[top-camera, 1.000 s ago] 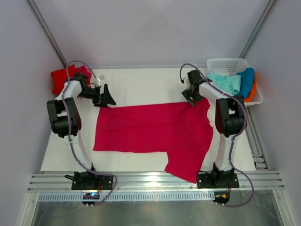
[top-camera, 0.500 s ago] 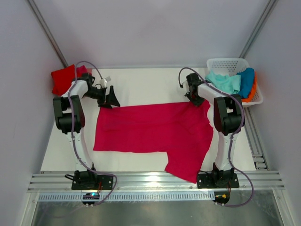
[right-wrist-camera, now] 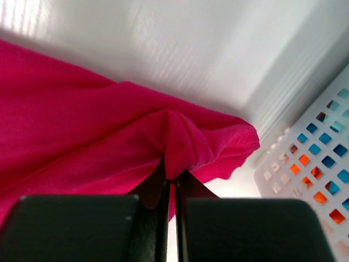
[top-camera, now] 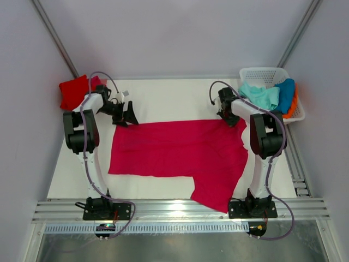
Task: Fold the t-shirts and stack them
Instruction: Fold the tshirt
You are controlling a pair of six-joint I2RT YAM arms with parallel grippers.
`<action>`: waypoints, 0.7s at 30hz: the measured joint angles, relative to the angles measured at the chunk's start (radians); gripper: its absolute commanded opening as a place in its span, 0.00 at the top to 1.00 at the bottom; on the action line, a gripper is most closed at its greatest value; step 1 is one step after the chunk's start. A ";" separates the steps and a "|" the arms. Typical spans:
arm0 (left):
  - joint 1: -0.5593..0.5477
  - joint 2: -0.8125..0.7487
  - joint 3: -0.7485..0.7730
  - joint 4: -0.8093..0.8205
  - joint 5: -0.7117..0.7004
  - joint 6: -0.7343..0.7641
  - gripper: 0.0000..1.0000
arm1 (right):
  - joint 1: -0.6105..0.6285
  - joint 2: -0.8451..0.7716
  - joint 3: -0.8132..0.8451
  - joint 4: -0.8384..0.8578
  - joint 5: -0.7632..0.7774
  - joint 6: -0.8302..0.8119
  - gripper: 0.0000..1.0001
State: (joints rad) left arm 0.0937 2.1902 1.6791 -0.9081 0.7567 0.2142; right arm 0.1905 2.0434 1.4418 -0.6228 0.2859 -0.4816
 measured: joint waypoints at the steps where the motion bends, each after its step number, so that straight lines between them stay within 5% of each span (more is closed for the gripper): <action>1: -0.001 0.000 0.000 0.001 -0.004 -0.001 0.01 | 0.000 -0.008 -0.009 -0.001 0.008 -0.001 0.97; 21: -0.014 -0.026 -0.012 0.066 -0.135 -0.034 0.01 | -0.007 -0.154 -0.152 0.002 0.113 -0.055 0.97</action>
State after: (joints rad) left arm 0.0792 2.1639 1.6672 -0.8417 0.6212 0.1806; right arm 0.1837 1.8893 1.2896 -0.6209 0.3988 -0.5362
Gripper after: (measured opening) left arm 0.991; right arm 0.038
